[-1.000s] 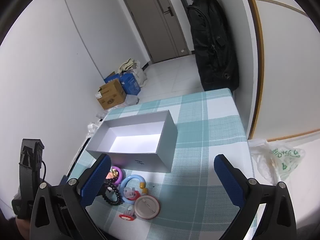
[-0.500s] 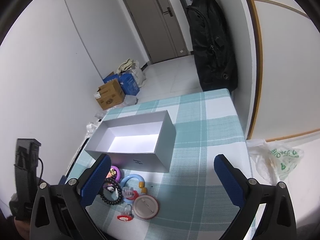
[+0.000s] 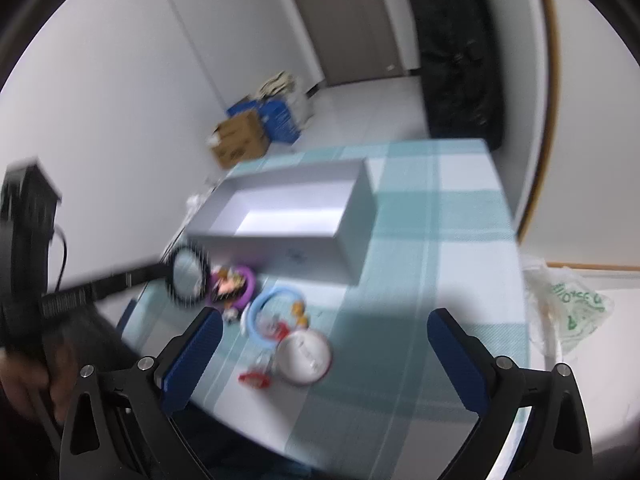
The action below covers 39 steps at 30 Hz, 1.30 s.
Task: Organize jewelry
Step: 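Lift the black bead bracelet with the left tool while the right tool grasps the white round badge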
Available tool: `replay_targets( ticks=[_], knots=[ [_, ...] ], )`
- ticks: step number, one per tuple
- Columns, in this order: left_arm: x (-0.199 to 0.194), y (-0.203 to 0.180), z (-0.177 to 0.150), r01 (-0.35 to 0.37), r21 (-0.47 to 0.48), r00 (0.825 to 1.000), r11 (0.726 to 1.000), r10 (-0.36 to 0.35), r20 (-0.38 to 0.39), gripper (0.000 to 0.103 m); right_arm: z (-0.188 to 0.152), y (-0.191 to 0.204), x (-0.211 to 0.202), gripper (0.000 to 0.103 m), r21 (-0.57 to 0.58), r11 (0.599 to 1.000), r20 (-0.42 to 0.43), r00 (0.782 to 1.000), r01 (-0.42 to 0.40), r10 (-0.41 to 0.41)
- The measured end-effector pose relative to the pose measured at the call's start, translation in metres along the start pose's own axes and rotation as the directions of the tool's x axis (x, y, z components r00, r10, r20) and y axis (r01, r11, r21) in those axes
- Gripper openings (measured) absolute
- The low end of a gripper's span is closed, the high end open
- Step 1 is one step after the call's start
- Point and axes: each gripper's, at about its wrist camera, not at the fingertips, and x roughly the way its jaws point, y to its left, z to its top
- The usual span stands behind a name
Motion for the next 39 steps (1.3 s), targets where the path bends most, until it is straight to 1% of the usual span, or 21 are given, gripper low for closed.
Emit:
replay_targets(
  ticks=[2, 3, 4, 6, 8, 10, 13, 14, 15, 19, 23, 26, 27, 33, 37, 39],
  knots=[
    [-0.004, 0.000, 0.002, -0.002, 0.003, 1.000, 1.000, 0.002, 0.024, 0.004, -0.007, 0.005, 0.005, 0.098, -0.026, 1.000, -0.037, 0.999, -0.002, 0.001],
    [-0.006, 0.000, 0.003, 0.001, 0.005, 0.999, 1.000, -0.002, 0.034, 0.004, -0.011, 0.007, 0.007, 0.094, -0.036, 0.999, -0.051, 0.999, -0.003, 0.001],
    [-0.008, 0.000, 0.002, 0.007, 0.006, 0.999, 1.000, -0.007, 0.041, 0.004, -0.013, 0.009, 0.010, 0.092, -0.050, 0.999, -0.068, 0.998, -0.001, -0.003],
    [-0.009, 0.002, 0.004, 0.016, 0.006, 0.999, 1.000, -0.016, 0.051, 0.004, -0.017, 0.013, 0.016, 0.084, -0.076, 0.997, -0.095, 0.995, 0.019, -0.026],
    [-0.010, 0.005, 0.004, 0.030, -0.001, 0.998, 1.000, -0.030, 0.052, 0.004, -0.020, 0.016, 0.021, 0.079, -0.106, 0.993, -0.121, 0.991, 0.041, -0.054],
    [-0.010, 0.008, 0.005, 0.040, -0.008, 0.998, 0.999, -0.039, 0.050, 0.004, -0.024, 0.022, 0.026, 0.077, -0.158, 0.984, -0.134, 0.986, 0.081, -0.103],
    [-0.011, 0.011, 0.005, 0.052, -0.014, 0.997, 0.999, -0.051, 0.052, 0.004, -0.030, 0.031, 0.033, 0.075, -0.231, 0.966, -0.146, 0.977, 0.116, -0.153],
    [-0.012, 0.011, 0.006, 0.057, -0.015, 0.997, 0.998, -0.056, 0.053, 0.004, -0.031, 0.033, 0.035, 0.071, -0.252, 0.959, -0.151, 0.974, 0.127, -0.169],
    [-0.012, 0.011, 0.006, 0.059, -0.015, 0.997, 0.998, -0.058, 0.055, 0.004, -0.033, 0.035, 0.038, 0.069, -0.271, 0.953, -0.158, 0.970, 0.135, -0.182],
    [-0.012, 0.012, 0.006, 0.062, -0.008, 0.997, 0.998, -0.062, 0.054, 0.004, -0.035, 0.039, 0.048, 0.068, -0.316, 0.937, -0.174, 0.962, 0.150, -0.213],
    [-0.011, 0.014, 0.007, 0.066, -0.008, 0.997, 0.998, -0.066, 0.047, 0.004, -0.034, 0.042, 0.053, 0.063, -0.339, 0.931, -0.171, 0.964, 0.136, -0.203],
    [-0.011, 0.014, 0.007, 0.064, -0.009, 0.997, 0.998, -0.064, 0.048, 0.004, -0.033, 0.043, 0.054, 0.048, -0.330, 0.938, -0.175, 0.969, 0.108, -0.174],
    [-0.012, 0.014, 0.007, 0.063, -0.009, 0.997, 0.998, -0.062, 0.048, 0.004, -0.033, 0.043, 0.053, 0.041, -0.330, 0.937, -0.173, 0.969, 0.112, -0.177],
    [-0.011, 0.012, 0.008, 0.060, -0.004, 0.997, 0.998, -0.060, 0.050, 0.004, -0.027, 0.035, 0.047, 0.041, -0.269, 0.960, -0.173, 0.977, 0.077, -0.127],
    [-0.009, 0.012, 0.010, 0.061, -0.006, 0.997, 0.998, -0.060, 0.048, 0.004, -0.016, 0.028, 0.036, 0.041, -0.205, 0.977, -0.126, 0.989, 0.051, -0.078],
    [-0.007, 0.013, 0.012, 0.063, -0.009, 0.997, 0.998, -0.063, 0.044, 0.004, -0.008, 0.027, 0.028, 0.041, -0.171, 0.985, -0.094, 0.995, 0.025, -0.042]
  ],
)
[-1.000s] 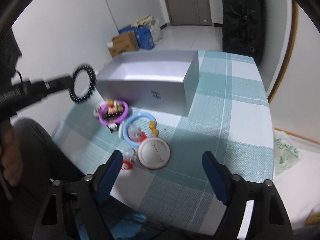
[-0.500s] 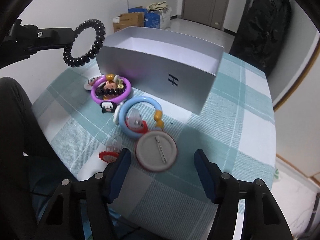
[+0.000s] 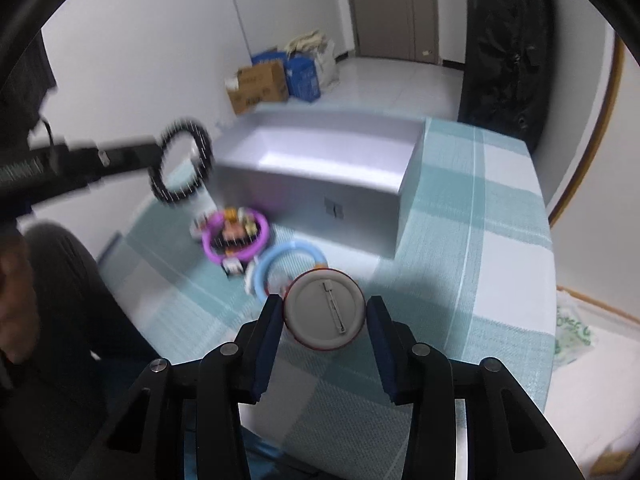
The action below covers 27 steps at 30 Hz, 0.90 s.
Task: Organize jewelry
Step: 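Lift the black bead bracelet with the left tool while the right tool grasps the white round badge, then carry bracelet and badge over the white box and open both tools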
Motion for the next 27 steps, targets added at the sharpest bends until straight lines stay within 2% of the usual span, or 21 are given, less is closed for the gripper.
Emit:
replay_targets(
  ticks=[5, 10, 16, 27],
  knots=[
    [0.003, -0.003, 0.009, 0.000, 0.003, 1.000, 1.000, 0.000, 0.010, 0.004, 0.023, -0.003, -0.020, 0.041, 0.037, 0.998, 0.100, 0.993, -0.060, 0.056],
    [0.012, -0.006, 0.025, -0.003, 0.007, 1.000, 1.000, 0.003, 0.014, 0.004, 0.054, -0.004, -0.026, 0.041, 0.030, 0.994, 0.157, 0.983, -0.100, 0.094],
    [0.029, -0.007, 0.041, -0.009, 0.011, 1.000, 1.000, 0.009, -0.001, 0.004, 0.084, -0.010, -0.012, 0.041, 0.010, 0.993, 0.166, 0.980, -0.118, 0.114],
    [0.067, -0.005, 0.056, -0.023, 0.040, 0.998, 0.999, 0.026, -0.055, 0.004, 0.103, -0.034, 0.030, 0.041, 0.043, 0.988, 0.126, 0.982, -0.149, 0.143]
  ],
)
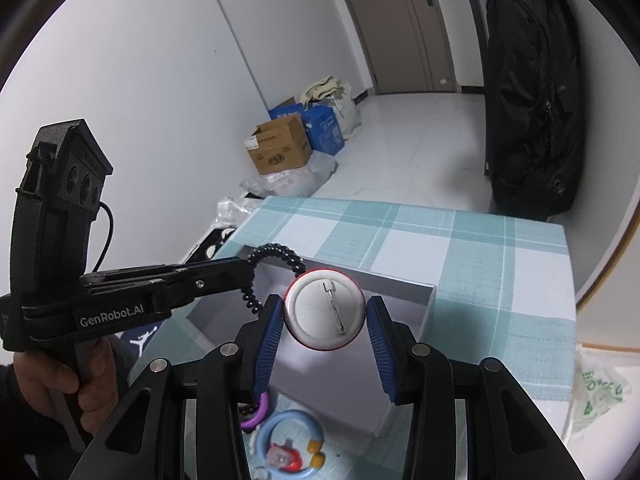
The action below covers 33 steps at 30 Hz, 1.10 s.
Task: Organize jewelry
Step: 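Carry bracelet and badge over the white box and open both tools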
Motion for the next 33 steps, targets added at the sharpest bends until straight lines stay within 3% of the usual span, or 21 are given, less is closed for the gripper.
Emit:
replay_targets(
  ticks=[10, 14, 16, 18, 20, 25, 33],
  knots=[
    [0.020, 0.007, 0.006, -0.001, 0.004, 0.999, 1.000, 0.001, -0.047, 0.004, -0.002, -0.011, 0.022, 0.042, 0.005, 1.000, -0.052, 0.999, -0.008, 0.009],
    [0.024, 0.010, 0.010, 0.037, -0.018, 0.998, 0.999, -0.038, -0.055, 0.006, -0.003, -0.007, 0.025, 0.044, -0.019, 1.000, -0.051, 0.999, 0.011, -0.012],
    [0.026, 0.012, 0.010, 0.063, -0.026, 0.996, 0.998, -0.064, -0.068, 0.008, -0.004, -0.005, 0.025, 0.049, -0.036, 0.999, -0.046, 0.999, 0.020, -0.021],
    [0.029, 0.011, 0.011, 0.055, -0.025, 0.995, 0.998, -0.057, -0.084, 0.015, -0.004, -0.002, 0.022, 0.066, -0.055, 0.998, -0.027, 0.999, 0.021, -0.023],
    [0.028, 0.011, 0.010, 0.063, -0.027, 0.994, 0.998, -0.065, -0.082, 0.021, -0.004, 0.001, 0.017, 0.075, -0.070, 0.997, -0.004, 0.999, 0.032, -0.032],
    [0.017, 0.005, 0.007, 0.042, 0.011, 0.998, 0.999, -0.041, -0.046, 0.023, -0.007, 0.002, 0.003, 0.078, -0.065, 0.997, 0.040, 0.999, 0.034, -0.032],
    [0.006, 0.000, -0.004, -0.020, 0.033, 1.000, 0.999, 0.021, -0.019, 0.024, -0.013, 0.000, -0.008, 0.092, -0.035, 0.996, 0.058, 0.995, 0.083, -0.081]
  ],
)
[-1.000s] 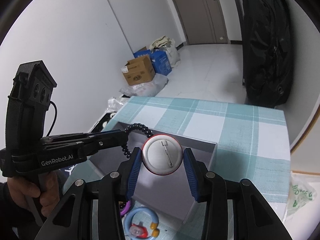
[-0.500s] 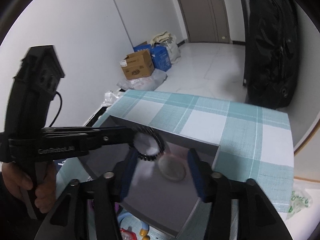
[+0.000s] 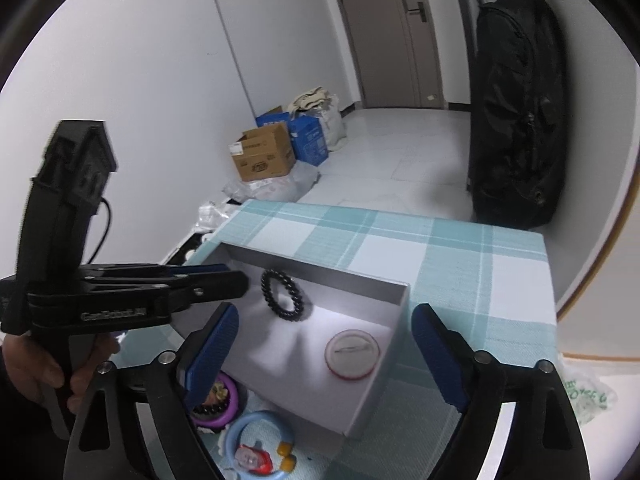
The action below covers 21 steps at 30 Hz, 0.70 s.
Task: Organize jewelry
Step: 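Carry bracelet and badge over the white box and open both tools, then grasp the red pacifier charm with the right tool while the left tool approaches the flag badge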
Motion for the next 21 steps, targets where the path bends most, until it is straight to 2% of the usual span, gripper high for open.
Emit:
replay_targets(
  ticks=[5, 9, 11, 13, 14, 21],
  knots=[
    [-0.010, -0.003, -0.009, -0.041, 0.004, 0.999, 0.999, 0.041, 0.030, 0.024, -0.005, 0.000, -0.014, 0.100, 0.023, 1.000, 0.036, 0.999, 0.007, -0.008],
    [-0.017, -0.004, -0.019, -0.070, -0.004, 0.997, 0.998, 0.070, 0.035, 0.026, -0.010, 0.003, -0.024, 0.102, 0.043, 0.999, 0.058, 0.998, 0.007, -0.010],
    [-0.021, -0.005, -0.023, -0.086, -0.004, 0.995, 0.996, 0.086, 0.044, 0.048, -0.013, 0.006, -0.028, 0.102, 0.043, 0.999, 0.059, 0.998, 0.007, -0.010],
    [-0.029, -0.006, -0.029, -0.112, -0.004, 0.991, 0.994, 0.112, 0.075, 0.060, -0.016, 0.010, -0.032, 0.102, 0.034, 0.999, 0.057, 0.998, 0.011, -0.013],
    [-0.032, -0.007, -0.031, -0.120, -0.003, 0.989, 0.993, 0.119, 0.083, 0.063, -0.019, 0.013, -0.034, 0.102, 0.027, 1.000, 0.059, 0.998, 0.014, -0.016],
    [-0.044, -0.007, -0.049, -0.197, 0.013, 0.974, 0.980, 0.195, 0.113, 0.067, -0.037, 0.023, -0.046, 0.103, 0.040, 0.999, 0.042, 0.999, 0.010, -0.011]
  ],
)
